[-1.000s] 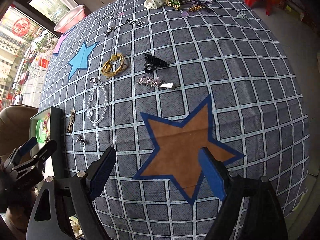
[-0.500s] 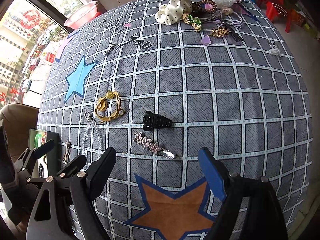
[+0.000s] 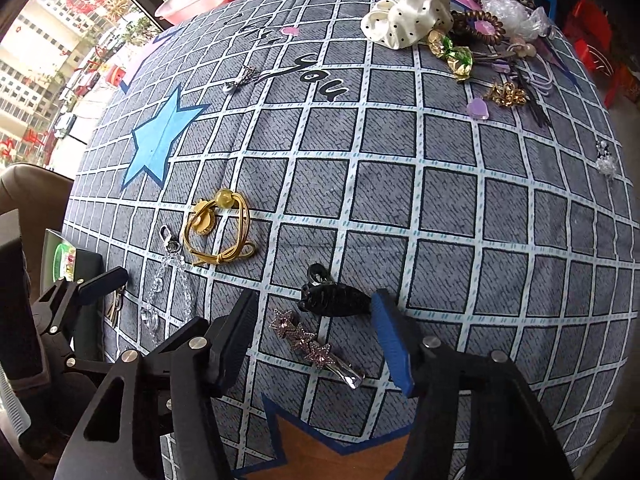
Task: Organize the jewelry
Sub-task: 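Grasp the clear crystal bead chain with the left tool while the right tool grasps the black claw clip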
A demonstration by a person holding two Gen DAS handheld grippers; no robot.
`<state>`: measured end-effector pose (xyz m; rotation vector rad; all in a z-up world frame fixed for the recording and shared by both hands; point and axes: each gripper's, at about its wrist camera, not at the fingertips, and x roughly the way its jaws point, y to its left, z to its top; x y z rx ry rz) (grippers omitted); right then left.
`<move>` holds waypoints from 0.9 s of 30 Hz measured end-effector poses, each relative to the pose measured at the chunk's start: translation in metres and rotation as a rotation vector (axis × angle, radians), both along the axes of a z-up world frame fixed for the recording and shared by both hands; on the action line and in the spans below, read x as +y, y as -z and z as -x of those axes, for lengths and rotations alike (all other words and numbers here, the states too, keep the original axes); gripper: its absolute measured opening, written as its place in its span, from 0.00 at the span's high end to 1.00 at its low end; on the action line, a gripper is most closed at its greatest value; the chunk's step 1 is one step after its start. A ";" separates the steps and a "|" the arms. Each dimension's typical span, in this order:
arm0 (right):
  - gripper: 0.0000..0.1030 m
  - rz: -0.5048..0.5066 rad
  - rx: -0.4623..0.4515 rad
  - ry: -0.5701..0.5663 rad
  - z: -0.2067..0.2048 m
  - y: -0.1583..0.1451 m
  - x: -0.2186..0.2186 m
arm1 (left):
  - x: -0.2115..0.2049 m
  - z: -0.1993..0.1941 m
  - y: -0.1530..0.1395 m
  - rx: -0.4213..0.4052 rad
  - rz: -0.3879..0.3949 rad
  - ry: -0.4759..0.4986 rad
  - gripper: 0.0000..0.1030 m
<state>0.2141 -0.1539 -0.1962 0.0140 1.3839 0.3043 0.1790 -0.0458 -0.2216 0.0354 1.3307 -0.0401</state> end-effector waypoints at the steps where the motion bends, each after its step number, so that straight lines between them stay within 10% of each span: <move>1: 0.50 0.015 -0.005 -0.007 -0.001 0.000 0.003 | -0.001 0.001 -0.001 -0.004 0.000 0.006 0.02; 6: 0.61 0.060 -0.021 -0.027 -0.001 0.001 0.011 | -0.010 0.007 -0.004 -0.013 0.001 0.058 0.22; 13: 0.61 0.050 -0.034 -0.003 0.009 0.001 0.006 | -0.019 0.006 -0.014 -0.031 0.018 0.079 0.83; 27: 0.61 -0.085 -0.023 0.123 0.029 -0.027 -0.040 | 0.012 0.024 -0.062 -0.124 0.134 0.031 0.91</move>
